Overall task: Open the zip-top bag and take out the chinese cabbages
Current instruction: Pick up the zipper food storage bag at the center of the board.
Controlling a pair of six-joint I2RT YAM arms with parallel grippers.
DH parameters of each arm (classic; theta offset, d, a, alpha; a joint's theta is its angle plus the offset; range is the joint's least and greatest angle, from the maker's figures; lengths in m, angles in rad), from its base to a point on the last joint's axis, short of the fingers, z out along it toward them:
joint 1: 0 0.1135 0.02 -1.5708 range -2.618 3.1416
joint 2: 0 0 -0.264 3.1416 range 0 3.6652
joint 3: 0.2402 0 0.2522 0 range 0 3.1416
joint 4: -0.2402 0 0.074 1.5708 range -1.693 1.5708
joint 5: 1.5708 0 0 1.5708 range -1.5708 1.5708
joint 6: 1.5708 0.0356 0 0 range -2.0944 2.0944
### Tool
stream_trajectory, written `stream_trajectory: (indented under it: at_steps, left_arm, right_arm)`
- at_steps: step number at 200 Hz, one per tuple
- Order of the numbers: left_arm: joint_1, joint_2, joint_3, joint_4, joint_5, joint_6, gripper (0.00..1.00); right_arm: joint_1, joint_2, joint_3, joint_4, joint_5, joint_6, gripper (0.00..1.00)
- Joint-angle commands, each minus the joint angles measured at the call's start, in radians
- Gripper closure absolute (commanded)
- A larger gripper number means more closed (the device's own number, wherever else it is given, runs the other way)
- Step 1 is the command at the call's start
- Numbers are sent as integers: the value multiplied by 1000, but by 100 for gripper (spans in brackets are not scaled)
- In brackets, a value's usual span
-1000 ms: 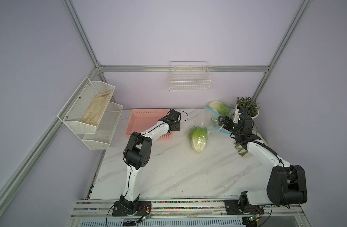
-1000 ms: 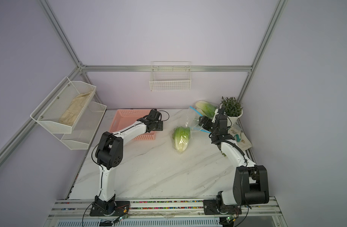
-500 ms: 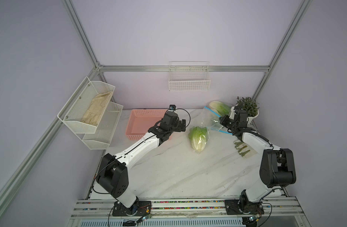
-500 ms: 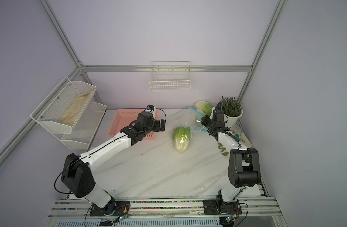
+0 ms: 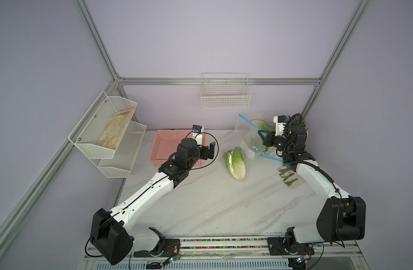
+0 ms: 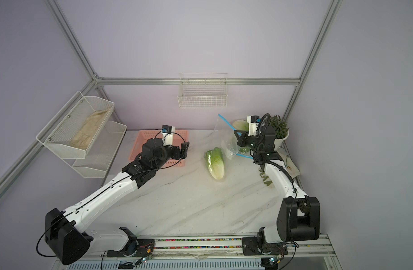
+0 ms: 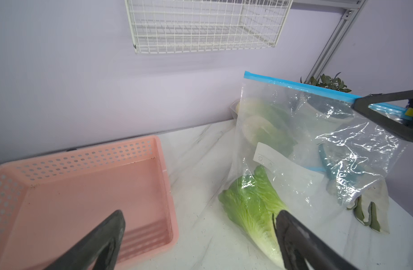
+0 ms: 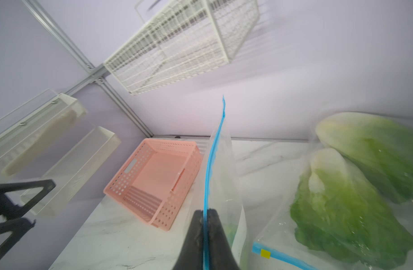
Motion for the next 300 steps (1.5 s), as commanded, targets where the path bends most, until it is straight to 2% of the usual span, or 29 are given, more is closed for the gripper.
stream_trajectory:
  at_steps: [1, 42, 57, 86, 114, 144, 185, 206, 226, 250, 300]
  left_arm:
    - [4, -58, 19, 27, 47, 116, 0]
    - [2, -98, 154, -175, 210, 261, 0]
    - [1, -103, 171, -190, 293, 347, 0]
    - [-1, -91, 233, -219, 458, 494, 0]
    - [-2, -54, 326, -273, 576, 602, 0]
    - [0, 52, 490, -422, 661, 693, 0]
    - [-2, 248, 689, -643, 771, 814, 0]
    - [-3, 316, 752, -719, 818, 822, 1]
    - [-3, 353, 760, -752, 851, 823, 8]
    - [-3, 369, 733, -765, 847, 840, 23]
    - [-3, 369, 713, -767, 844, 833, 66]
  right_arm:
    - [3, -67, 6, 59, -172, -47, 100]
    - [22, -104, 41, 10, -350, -55, 100]
    - [40, -118, 43, -5, -390, -68, 100]
    - [93, -119, 47, -45, -411, -83, 100]
    - [180, -99, 78, -180, -431, -184, 100]
    - [230, -94, 75, -216, -470, -217, 100]
    - [246, -106, 58, -222, -512, -233, 100]
    - [245, -108, 54, -229, -517, -240, 100]
    - [245, -107, 45, -229, -521, -240, 100]
    - [245, -102, 43, -252, -534, -261, 100]
    - [246, -89, 41, -274, -523, -267, 100]
